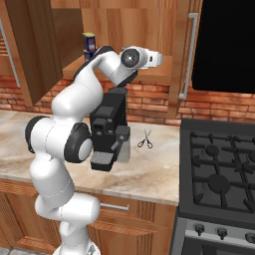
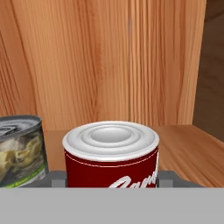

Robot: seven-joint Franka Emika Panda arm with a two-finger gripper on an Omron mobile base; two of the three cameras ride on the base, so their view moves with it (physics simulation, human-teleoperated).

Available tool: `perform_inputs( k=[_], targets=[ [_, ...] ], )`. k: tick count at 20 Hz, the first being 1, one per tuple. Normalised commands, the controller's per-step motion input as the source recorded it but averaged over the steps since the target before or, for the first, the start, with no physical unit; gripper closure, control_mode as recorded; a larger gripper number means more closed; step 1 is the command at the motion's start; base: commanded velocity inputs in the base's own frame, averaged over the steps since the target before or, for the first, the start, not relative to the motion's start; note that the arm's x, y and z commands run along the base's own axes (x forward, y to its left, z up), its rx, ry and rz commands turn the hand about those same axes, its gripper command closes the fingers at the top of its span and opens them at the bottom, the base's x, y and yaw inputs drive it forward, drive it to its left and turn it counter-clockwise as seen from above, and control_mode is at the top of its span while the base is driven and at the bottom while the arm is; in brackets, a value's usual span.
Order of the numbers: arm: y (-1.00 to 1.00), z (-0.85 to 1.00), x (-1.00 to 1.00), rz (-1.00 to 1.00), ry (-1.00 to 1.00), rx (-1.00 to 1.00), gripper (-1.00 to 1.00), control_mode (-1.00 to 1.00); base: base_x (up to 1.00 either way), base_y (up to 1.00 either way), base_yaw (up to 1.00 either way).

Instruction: Stack two cans on top of the other two cans in the cabinet.

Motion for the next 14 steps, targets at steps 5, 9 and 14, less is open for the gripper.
perform_inputs(
  k=[5, 9, 14],
  targets=[
    [0.0, 0.0, 0.0, 0.0, 0.0, 0.0, 1.0, -1.0, 0.0, 0.0, 0.0],
    [0.0, 0.0, -0.13, 0.0, -0.02, 0.0, 1.0, -1.0, 0.0, 0.0, 0.0],
    [0.03, 0.08, -0.3, 0.01, -0.09, 0.0, 1.0, -1.0, 0.0, 0.0, 0.0]
  ],
)
